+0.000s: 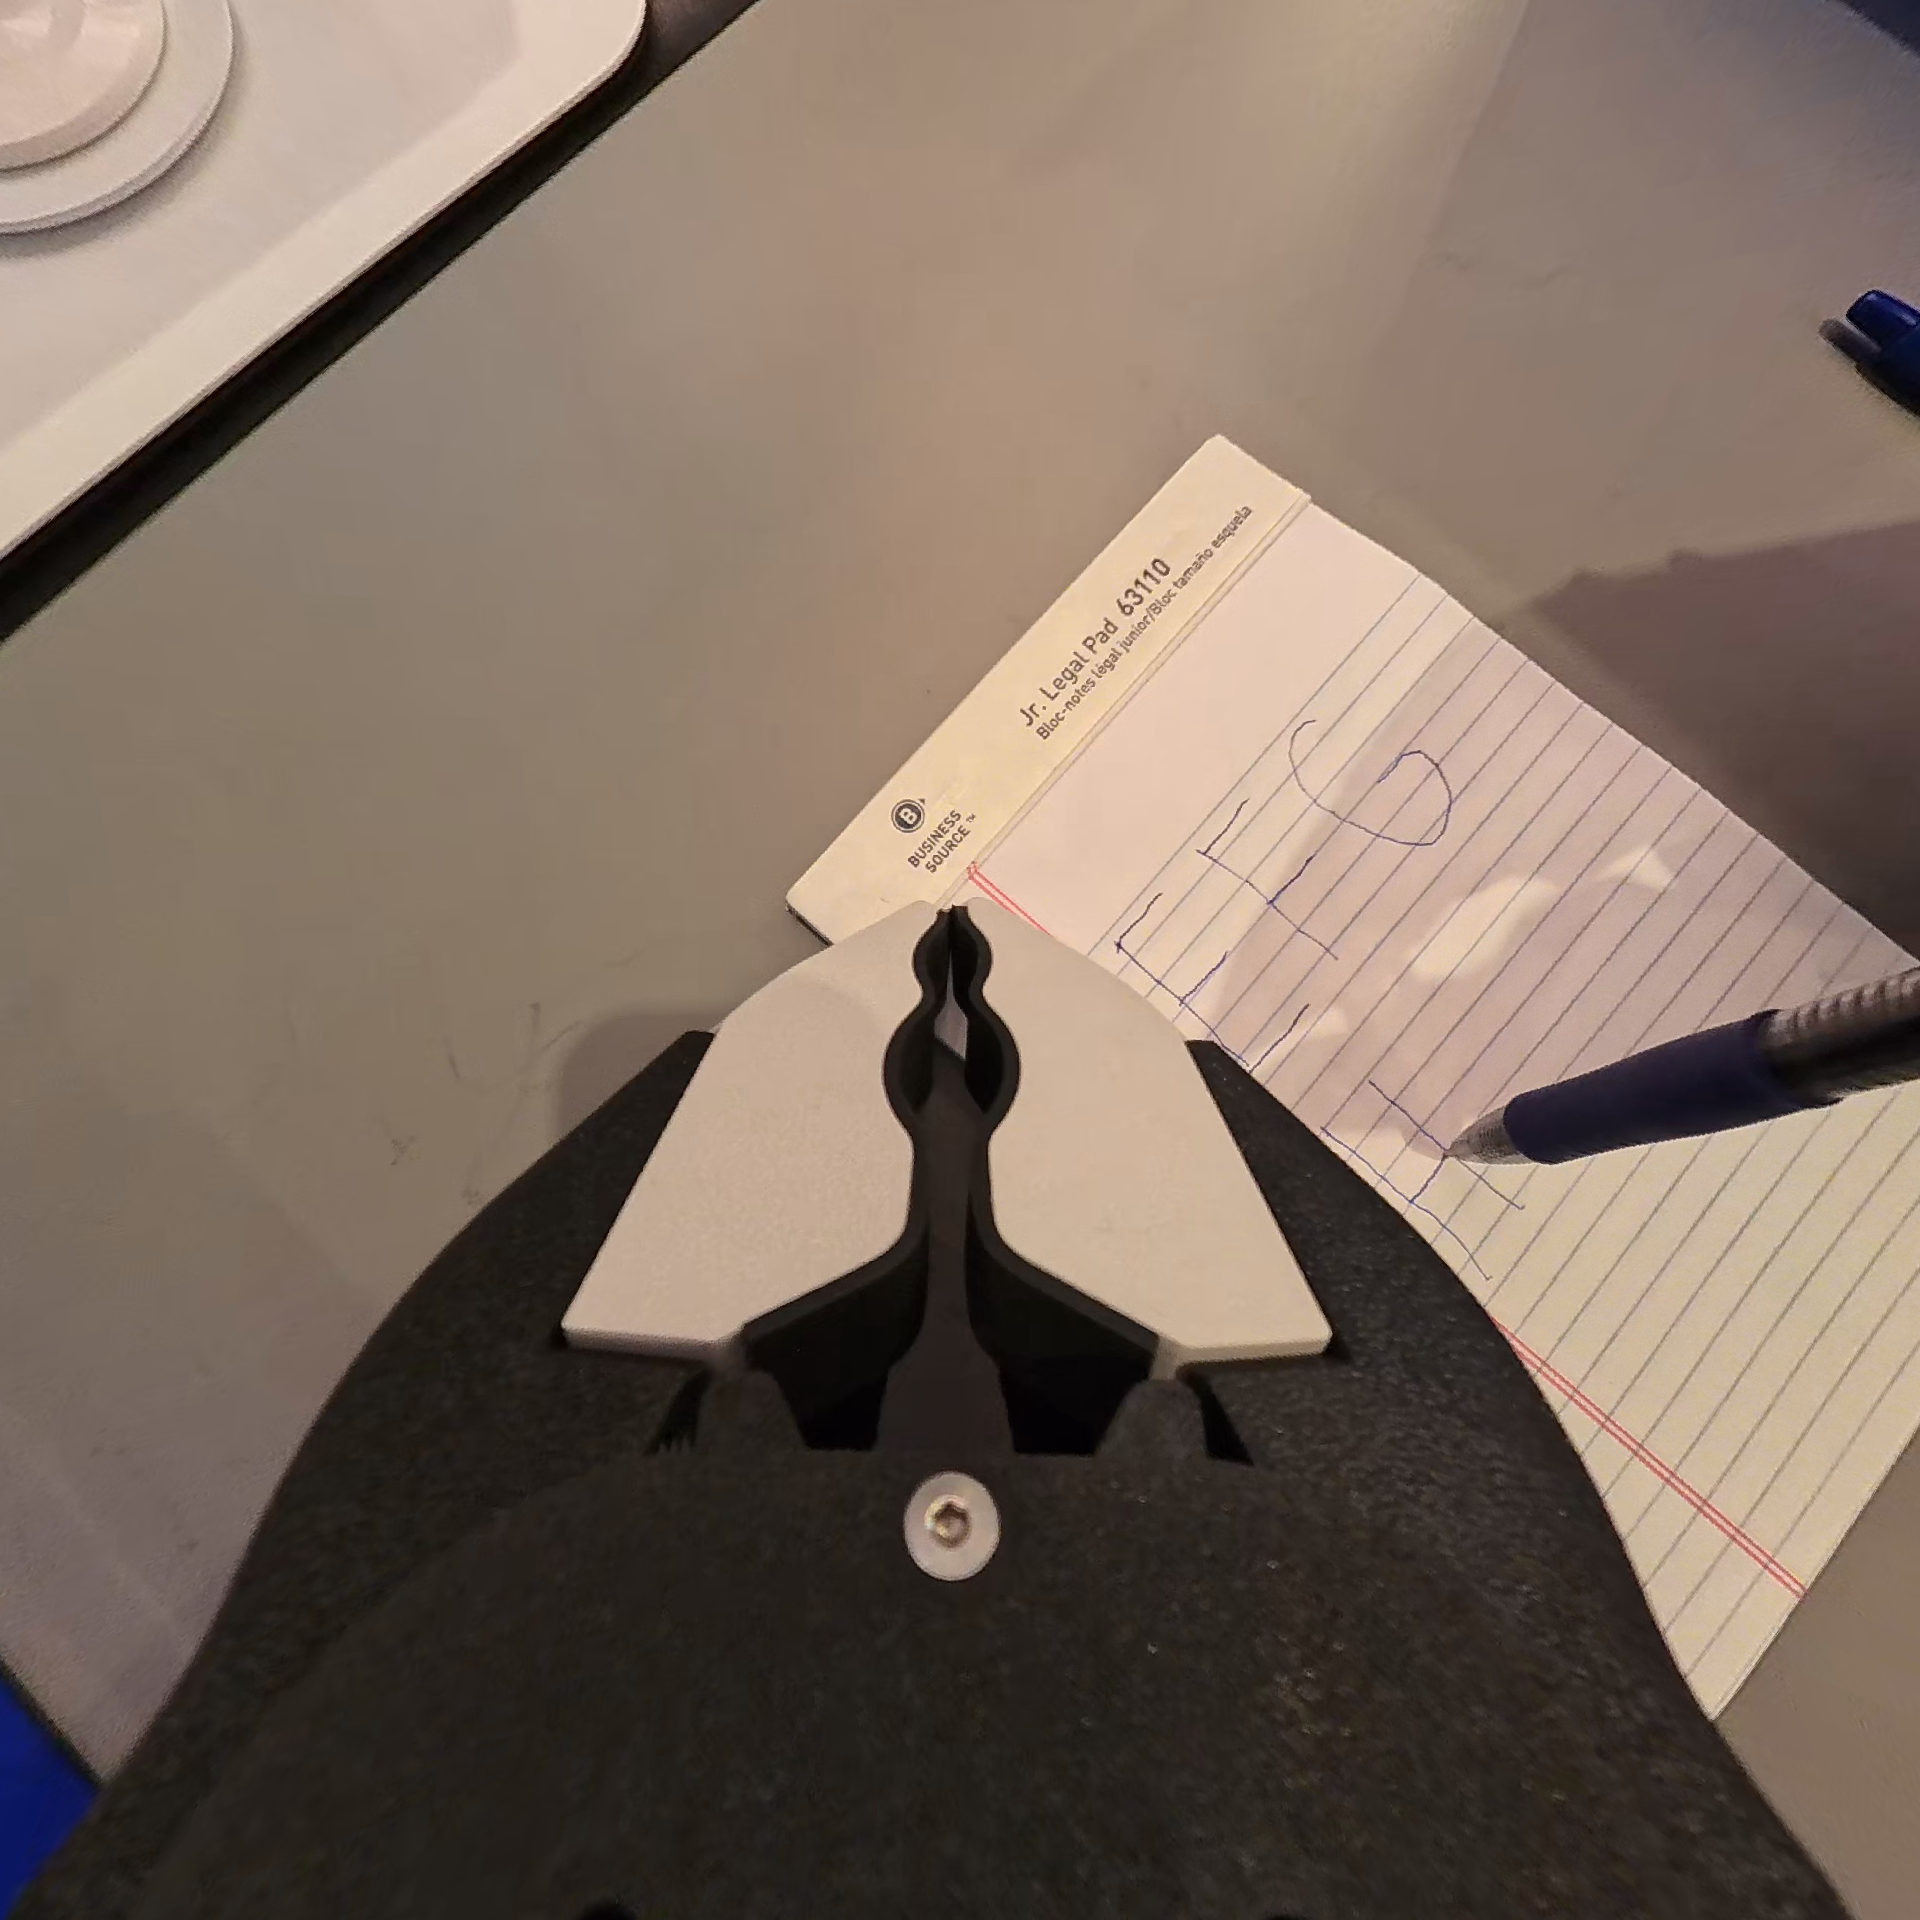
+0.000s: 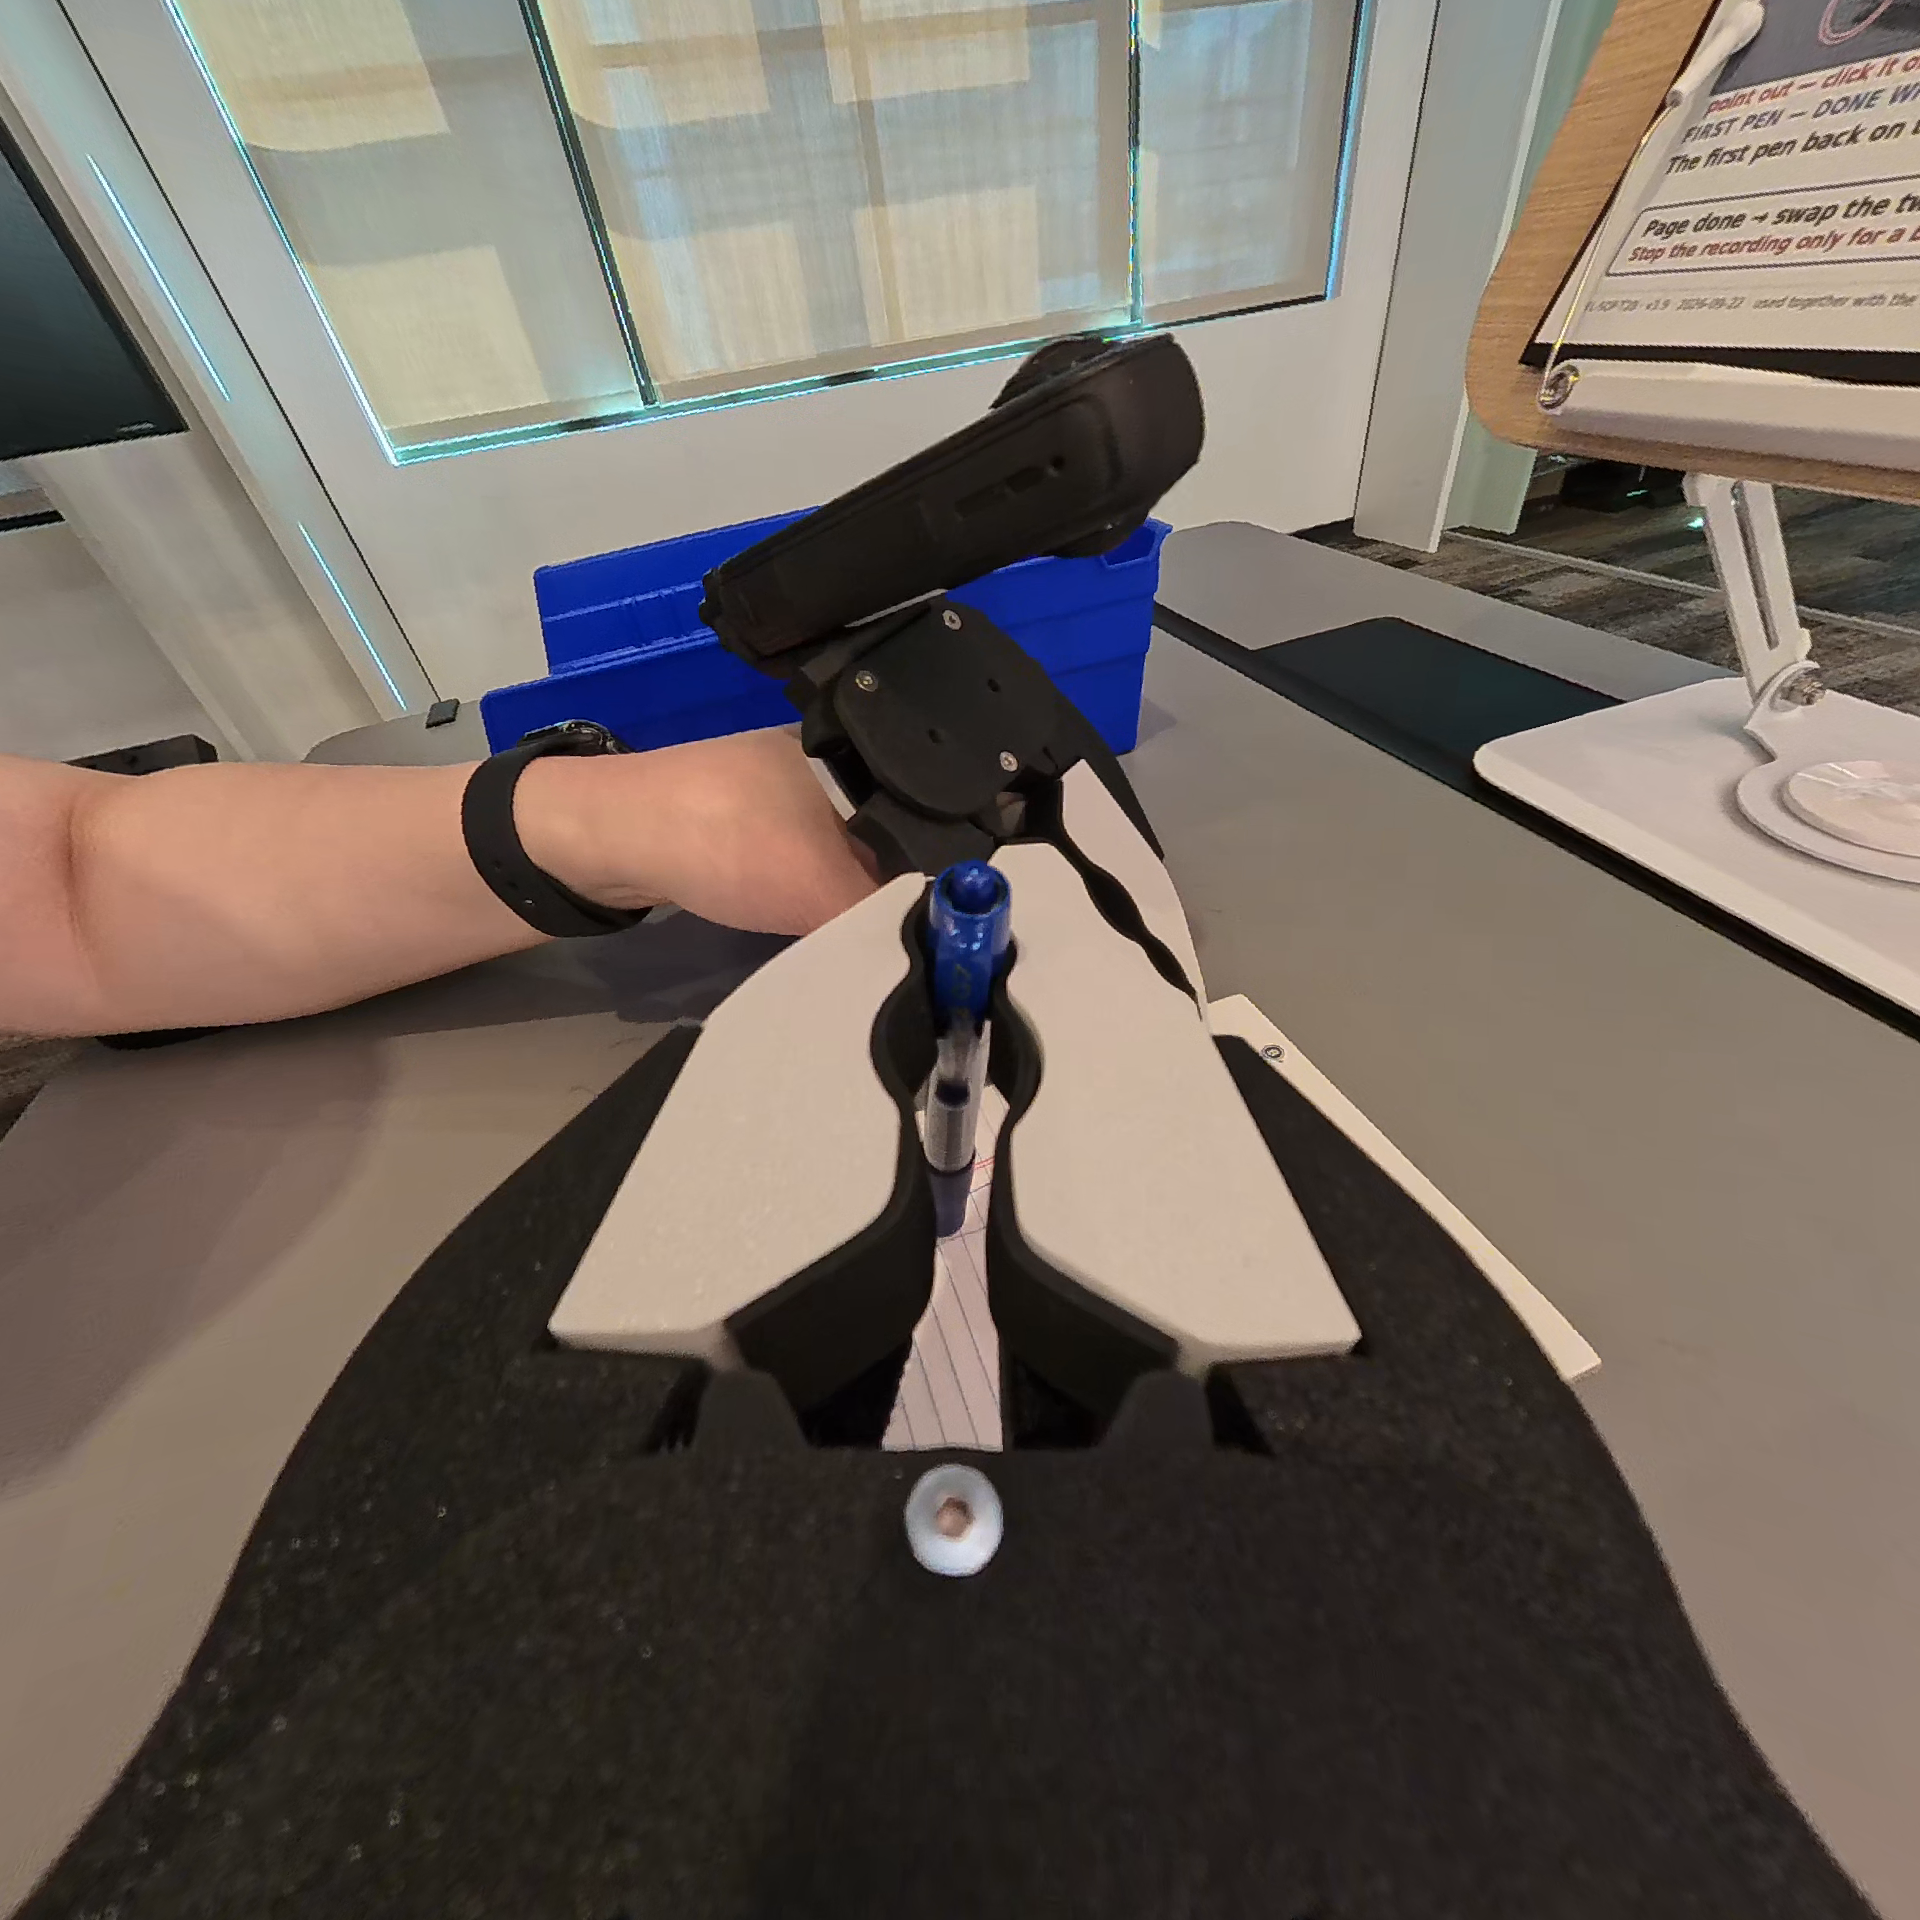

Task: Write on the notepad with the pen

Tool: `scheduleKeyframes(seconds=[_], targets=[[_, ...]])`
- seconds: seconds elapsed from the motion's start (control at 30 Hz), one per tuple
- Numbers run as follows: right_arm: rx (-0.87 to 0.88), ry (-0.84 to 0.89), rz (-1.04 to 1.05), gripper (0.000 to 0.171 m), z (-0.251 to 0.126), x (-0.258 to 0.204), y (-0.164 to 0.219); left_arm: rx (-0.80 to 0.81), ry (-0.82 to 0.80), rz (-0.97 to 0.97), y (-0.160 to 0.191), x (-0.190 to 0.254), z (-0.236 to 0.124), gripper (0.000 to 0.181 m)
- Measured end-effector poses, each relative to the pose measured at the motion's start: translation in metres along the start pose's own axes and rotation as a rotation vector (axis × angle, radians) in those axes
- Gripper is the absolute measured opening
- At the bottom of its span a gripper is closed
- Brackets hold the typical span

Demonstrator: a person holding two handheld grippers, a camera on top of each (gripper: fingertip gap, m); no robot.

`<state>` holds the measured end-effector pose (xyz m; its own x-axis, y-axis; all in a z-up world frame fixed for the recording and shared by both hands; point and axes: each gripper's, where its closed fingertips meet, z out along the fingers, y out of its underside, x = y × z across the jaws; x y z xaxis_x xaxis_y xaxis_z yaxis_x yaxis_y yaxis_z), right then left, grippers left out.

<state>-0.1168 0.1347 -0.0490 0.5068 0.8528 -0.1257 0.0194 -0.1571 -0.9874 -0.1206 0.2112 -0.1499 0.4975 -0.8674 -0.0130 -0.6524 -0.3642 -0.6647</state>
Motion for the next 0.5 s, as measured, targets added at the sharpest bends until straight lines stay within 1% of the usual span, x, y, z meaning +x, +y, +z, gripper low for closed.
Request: scheduleKeyframes(seconds=[0.07, 0.13, 0.2, 0.23, 0.27, 0.3, 0.37, 0.4, 0.5], targets=[[0.005, -0.005, 0.008, 0.005, 0.0, 0.0, -0.001, 0.0, 0.0, 0.0, 0.0, 0.0, 0.0, 0.0], [0.06, -0.02, 0.0, 0.005, -0.005, -0.003, -0.01, -0.001, 0.0, 0.001, 0.0, 0.0, 0.0, 0.0], [0.213, -0.06, -0.007, 0.004, -0.02, -0.014, -0.045, -0.001, 0.001, 0.001, 0.0, 0.0, 0.0, 0.0], [0.267, -0.063, -0.024, 0.004, -0.029, -0.018, -0.062, -0.001, 0.001, 0.002, 0.0, 0.0, 0.0, 0.0], [0.282, -0.046, -0.052, 0.004, -0.036, -0.019, -0.071, -0.001, 0.002, 0.001, 0.0, 0.0, 0.0, 0.0], [0.261, -0.018, -0.077, 0.004, -0.04, -0.018, -0.073, -0.001, 0.002, 0.0, 0.0, 0.0, 0.0, 0.0], [0.181, 0.045, -0.104, 0.004, -0.043, -0.006, -0.06, -0.001, 0.0, 0.002, 0.0, 0.0, 0.0, 0.0], [0.15, 0.075, -0.088, 0.005, -0.042, 0.004, -0.05, -0.001, 0.0, 0.002, 0.0, 0.0, 0.0, 0.0], [0.142, 0.062, 0.057, 0.004, -0.033, 0.02, -0.03, 0.0, 0.0, 0.002, 0.0, 0.0, 0.0, 0.0]])
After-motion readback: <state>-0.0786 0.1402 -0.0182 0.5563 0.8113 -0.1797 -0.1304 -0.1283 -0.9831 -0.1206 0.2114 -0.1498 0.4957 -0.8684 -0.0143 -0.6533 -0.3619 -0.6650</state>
